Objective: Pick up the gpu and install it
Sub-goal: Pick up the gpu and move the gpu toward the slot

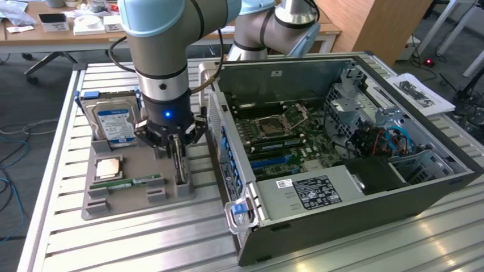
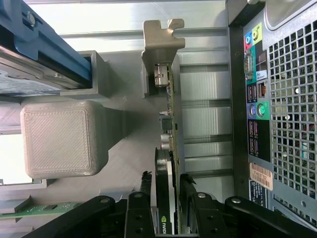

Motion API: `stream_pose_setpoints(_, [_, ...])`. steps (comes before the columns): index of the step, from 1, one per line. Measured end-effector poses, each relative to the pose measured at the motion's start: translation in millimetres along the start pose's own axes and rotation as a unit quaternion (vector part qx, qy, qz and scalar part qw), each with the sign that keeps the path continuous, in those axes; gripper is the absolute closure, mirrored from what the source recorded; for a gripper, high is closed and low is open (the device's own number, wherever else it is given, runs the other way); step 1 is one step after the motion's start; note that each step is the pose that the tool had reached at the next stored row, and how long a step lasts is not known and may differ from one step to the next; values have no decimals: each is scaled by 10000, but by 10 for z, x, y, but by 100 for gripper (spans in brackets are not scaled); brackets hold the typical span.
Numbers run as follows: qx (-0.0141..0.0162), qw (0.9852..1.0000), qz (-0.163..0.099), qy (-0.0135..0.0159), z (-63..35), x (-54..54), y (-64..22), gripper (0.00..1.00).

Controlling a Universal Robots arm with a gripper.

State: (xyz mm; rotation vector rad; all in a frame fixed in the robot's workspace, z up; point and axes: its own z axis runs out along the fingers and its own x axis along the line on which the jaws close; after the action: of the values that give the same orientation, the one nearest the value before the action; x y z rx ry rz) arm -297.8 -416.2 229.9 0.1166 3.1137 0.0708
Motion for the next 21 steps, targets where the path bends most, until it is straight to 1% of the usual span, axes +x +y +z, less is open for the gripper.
stream_pose_setpoints(5, [0, 10000, 0, 0, 0, 0, 0, 64])
stream_pose_setpoints(7, [0, 10000, 0, 1, 0, 0, 0, 65])
stream_pose_setpoints(8, [0, 10000, 0, 1, 0, 0, 0, 71])
stream_pose_setpoints(9, [0, 10000, 0, 0, 0, 0, 0, 73])
stream_pose_setpoints(21, [0, 10000, -22, 1, 0, 1, 0, 73])
